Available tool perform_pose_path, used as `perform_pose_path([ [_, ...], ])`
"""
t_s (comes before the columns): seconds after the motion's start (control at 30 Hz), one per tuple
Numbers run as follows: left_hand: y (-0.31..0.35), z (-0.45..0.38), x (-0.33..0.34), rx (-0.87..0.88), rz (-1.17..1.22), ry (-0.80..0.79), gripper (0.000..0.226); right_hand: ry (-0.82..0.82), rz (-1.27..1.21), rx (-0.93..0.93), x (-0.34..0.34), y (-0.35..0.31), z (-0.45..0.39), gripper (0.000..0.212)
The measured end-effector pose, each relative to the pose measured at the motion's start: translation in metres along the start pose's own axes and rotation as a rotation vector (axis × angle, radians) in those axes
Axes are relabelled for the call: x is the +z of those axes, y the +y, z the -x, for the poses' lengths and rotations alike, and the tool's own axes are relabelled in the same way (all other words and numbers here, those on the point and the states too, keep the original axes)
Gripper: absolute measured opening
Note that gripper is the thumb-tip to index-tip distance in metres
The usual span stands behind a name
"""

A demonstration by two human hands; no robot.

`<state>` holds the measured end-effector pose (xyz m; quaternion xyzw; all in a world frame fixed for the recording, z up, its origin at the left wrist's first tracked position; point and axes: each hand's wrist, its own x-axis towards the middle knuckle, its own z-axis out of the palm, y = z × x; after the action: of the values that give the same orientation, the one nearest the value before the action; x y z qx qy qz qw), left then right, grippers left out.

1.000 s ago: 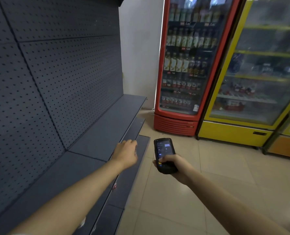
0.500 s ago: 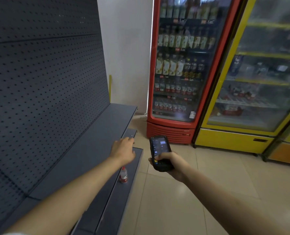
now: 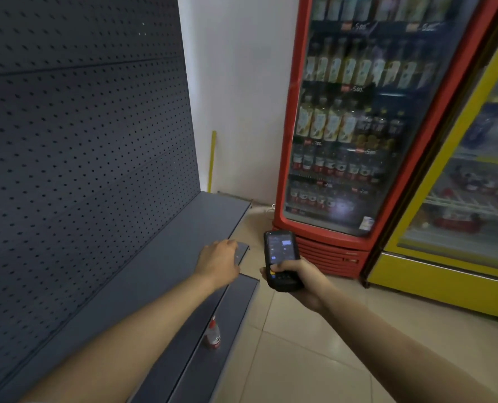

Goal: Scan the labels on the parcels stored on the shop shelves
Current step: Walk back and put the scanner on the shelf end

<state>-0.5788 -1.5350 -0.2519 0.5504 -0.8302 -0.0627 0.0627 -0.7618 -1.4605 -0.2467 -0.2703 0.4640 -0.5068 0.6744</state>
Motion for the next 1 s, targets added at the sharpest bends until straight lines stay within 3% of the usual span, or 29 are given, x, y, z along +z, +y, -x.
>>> perform_pose_path([
  [0.1, -0.011, -0.039, 0.006, -0.041, -0.007, -0.024, 0.039, -0.008, -0.002, 0.033, -0.007, -0.012, -0.043, 0.031],
  [0.4, -0.056, -0.179, 0.005, -0.113, 0.008, -0.031, 0.043, -0.044, 0.092, 0.098, -0.014, -0.063, -0.179, 0.045],
  [0.67, -0.070, -0.275, 0.015, -0.184, -0.009, -0.048, 0.042, -0.079, 0.156, 0.113, -0.034, -0.108, -0.272, 0.029],
  [1.0, -0.077, -0.364, 0.032, -0.476, -0.011, -0.118, 0.046, -0.216, 0.350, 0.222, -0.064, -0.150, -0.414, 0.060],
])
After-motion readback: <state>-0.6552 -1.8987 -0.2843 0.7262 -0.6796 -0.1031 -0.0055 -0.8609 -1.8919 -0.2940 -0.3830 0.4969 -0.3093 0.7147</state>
